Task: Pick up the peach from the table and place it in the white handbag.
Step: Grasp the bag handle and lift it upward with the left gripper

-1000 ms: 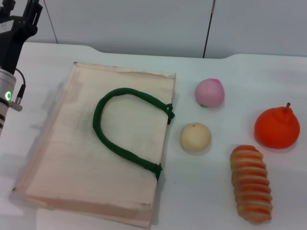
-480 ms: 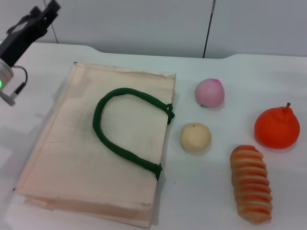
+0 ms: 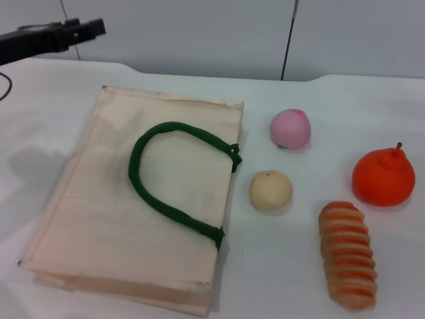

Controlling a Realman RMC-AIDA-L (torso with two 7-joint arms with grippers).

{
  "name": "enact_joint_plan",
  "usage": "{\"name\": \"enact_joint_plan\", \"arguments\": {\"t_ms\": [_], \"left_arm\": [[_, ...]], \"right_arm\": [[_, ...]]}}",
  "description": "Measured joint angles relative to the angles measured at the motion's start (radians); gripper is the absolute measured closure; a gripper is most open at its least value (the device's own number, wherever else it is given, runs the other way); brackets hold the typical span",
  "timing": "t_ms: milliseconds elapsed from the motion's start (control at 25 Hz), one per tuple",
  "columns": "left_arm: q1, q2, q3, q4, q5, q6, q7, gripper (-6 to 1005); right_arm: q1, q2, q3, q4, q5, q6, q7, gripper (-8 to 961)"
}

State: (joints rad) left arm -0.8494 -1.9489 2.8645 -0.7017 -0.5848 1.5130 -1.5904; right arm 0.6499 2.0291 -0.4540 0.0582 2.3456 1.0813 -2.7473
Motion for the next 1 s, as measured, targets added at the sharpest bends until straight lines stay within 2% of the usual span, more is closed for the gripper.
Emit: {"name": "enact_joint_plan", "arguments": {"t_ms": [120, 160, 320, 480, 800, 1000], "left_arm": [[-0.049, 0.008, 0.0, -0.056, 0.155, 0.037, -0.048, 292], [-0.086, 0.011, 0.001, -0.075, 0.253, 0.045, -0.074, 292], [-0.118, 0.011, 0.001, -0.078, 0.336, 0.052, -0.078, 292], [-0.154, -0.002, 0.001, -0.066, 0.454, 0.041, -0.064, 293], [-0.173, -0.005, 0.001, 0.053, 0.535, -0.052, -0.056, 292], [-0.183, -0.007, 0.001, 0.15, 0.605, -0.153, -0.064, 292]], "right_arm": [[-0.005, -0.001, -0.002, -0.003, -0.001, 0.0, 0.012, 85], [-0.008, -0.002, -0.004, -0.005, -0.002, 0.0, 0.021, 86], [-0.013, -0.003, -0.007, -0.011, -0.002, 0.0, 0.041, 88], [-0.012, -0.003, -0.008, -0.012, -0.003, 0.0, 0.046, 91], [-0.012, -0.003, -0.008, -0.012, -0.005, 0.0, 0.048, 96], [-0.007, -0.003, -0.008, -0.012, -0.005, 0.0, 0.049, 99]]}}
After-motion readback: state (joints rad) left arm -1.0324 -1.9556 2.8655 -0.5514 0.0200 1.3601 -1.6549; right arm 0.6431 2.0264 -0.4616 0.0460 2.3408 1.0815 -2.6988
